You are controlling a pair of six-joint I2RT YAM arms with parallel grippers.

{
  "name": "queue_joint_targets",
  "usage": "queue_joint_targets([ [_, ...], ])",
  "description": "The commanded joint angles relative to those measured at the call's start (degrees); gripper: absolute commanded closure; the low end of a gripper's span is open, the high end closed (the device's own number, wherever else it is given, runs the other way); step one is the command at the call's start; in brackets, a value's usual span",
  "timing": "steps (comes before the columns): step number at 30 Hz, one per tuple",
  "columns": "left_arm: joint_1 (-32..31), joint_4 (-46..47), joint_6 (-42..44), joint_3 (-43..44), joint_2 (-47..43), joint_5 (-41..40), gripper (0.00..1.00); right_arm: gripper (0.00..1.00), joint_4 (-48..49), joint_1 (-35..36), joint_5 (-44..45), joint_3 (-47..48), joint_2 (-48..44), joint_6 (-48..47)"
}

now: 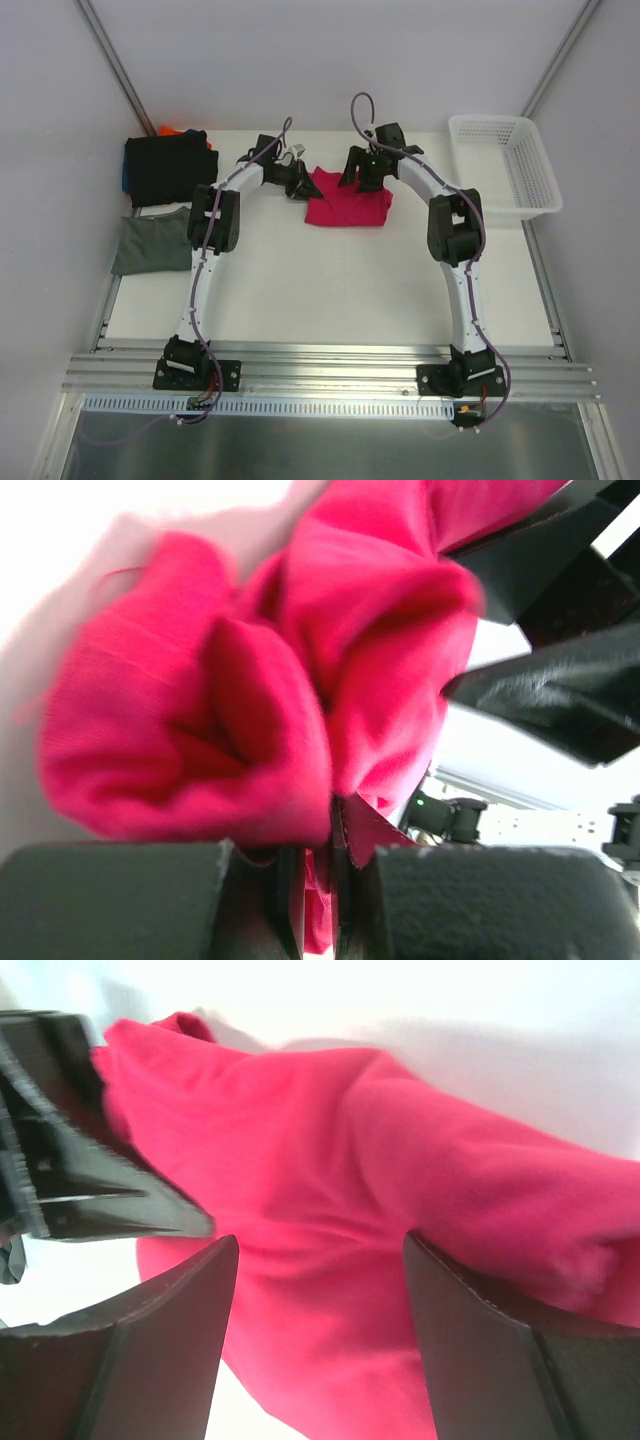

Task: Fold and stack the t-shirts
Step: Neatly place the folded tshirt to the corner

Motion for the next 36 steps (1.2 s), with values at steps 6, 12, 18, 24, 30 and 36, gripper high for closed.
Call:
queue_joint_targets([
  [6,4.7,-13.9,12.4,-4.1,-17.9,-6.4,1.0,0.29,-2.7,-6.0,0.7,0.1,-12.8,-2.4],
  [12,9.1,-21.8,19.8,-10.2,-28.6,-10.5,1.0,0.28,-3.3,-10.5,0.8,-4.2,-17.7,-2.8],
  [18,14.3,-28.9,26.5,-19.2,-38.7,-14.8,1.0,0.29,-3.3,-12.7,-0.4,-4.6,-18.9,-2.0],
  [24,18.2,-36.1,31.2,-28.0,-47.6,-18.5,1.0,0.28,-3.1,-12.7,-1.5,-5.8,-19.6,-1.2],
  [30,23.8,-38.5,32.4,-35.2,-54.6,-25.1,1.0,0.29,-2.6,-12.8,-2.3,-7.9,-21.0,-0.7],
  [36,28.9,-40.3,33.3,-37.4,-57.7,-31.7,1.0,0.28,-2.2,-13.3,-2.9,-8.8,-22.1,-0.1],
])
